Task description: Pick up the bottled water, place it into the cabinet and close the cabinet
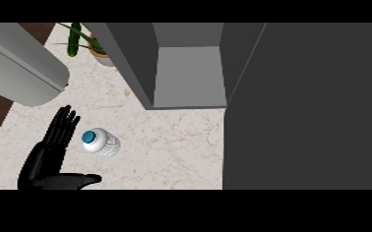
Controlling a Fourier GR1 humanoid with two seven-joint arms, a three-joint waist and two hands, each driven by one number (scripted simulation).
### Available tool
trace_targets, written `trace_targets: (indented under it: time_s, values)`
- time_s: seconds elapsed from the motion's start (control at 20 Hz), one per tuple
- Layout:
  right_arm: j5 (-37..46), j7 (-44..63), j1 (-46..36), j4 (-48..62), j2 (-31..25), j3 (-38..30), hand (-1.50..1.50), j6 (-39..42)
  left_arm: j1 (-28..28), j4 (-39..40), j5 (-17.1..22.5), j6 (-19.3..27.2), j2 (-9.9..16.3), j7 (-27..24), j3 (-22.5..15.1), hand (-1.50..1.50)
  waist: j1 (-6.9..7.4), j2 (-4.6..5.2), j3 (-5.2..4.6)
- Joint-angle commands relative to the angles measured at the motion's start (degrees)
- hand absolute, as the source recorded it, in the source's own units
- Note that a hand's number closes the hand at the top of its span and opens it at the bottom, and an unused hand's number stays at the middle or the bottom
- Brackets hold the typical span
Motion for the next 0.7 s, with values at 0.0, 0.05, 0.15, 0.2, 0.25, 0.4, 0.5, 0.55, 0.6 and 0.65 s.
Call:
trace_targets:
  time_s: [0.0,0.05,0.15,0.2,0.25,0.4,0.5,0.55,0.6,0.65]
  values:
    - [-3.0,0.9,2.0,-6.3,-0.7,-1.7,-1.50,0.7,-3.4,11.6,-1.2,-0.7,0.5,-7.4,1.4,-1.50,0.31,0.09,0.00]
    - [-3.6,2.5,5.8,-10.0,-1.0,0.2,-1.50,1.0,-7.6,13.8,-1.9,2.3,0.7,-6.9,2.7,-1.50,-0.29,0.10,-0.04]
    - [-4.6,2.3,4.7,-9.5,-0.9,-1.0,-1.50,0.7,-3.4,16.6,-4.6,2.1,-0.2,-13.2,1.5,-1.50,0.39,0.13,-0.03]
    - [-3.2,1.2,5.9,-8.6,-0.9,0.0,-1.50,1.4,-6.7,20.1,-5.5,4.7,-2.1,-14.6,1.1,-1.50,0.06,0.12,-0.03]
    - [-2.1,-1.5,4.8,-5.3,-0.4,-0.6,-1.50,1.7,-9.5,27.7,-5.2,3.1,1.6,-18.8,4.0,-1.50,-0.32,0.23,-0.08]
    - [-3.2,1.8,7.3,-11.5,-1.4,0.1,-1.50,1.6,-11.3,32.1,-3.7,-0.2,3.1,-19.0,4.4,-1.50,-0.18,0.20,-0.09]
    - [-0.4,-0.9,6.1,-7.0,0.7,2.3,-1.50,1.1,-13.6,37.3,-3.2,-4.0,4.6,-21.5,4.3,-1.50,-0.07,0.20,-0.08]
    - [-3.1,-2.9,8.8,-7.4,-1.4,-0.6,-1.50,3.5,-13.2,39.3,-4.7,-3.6,2.8,-23.1,2.8,-1.50,-0.54,0.14,-0.07]
    - [-3.7,-4.0,9.2,-5.8,-1.4,-1.4,-1.50,3.9,-13.3,39.7,-4.0,-5.9,2.7,-23.4,2.4,-1.50,-0.33,0.09,-0.04]
    - [-0.1,-1.2,8.4,-8.5,0.5,2.7,-1.50,1.5,-13.1,38.1,-4.7,-5.6,2.2,-21.3,1.2,-1.50,0.23,0.09,-0.03]
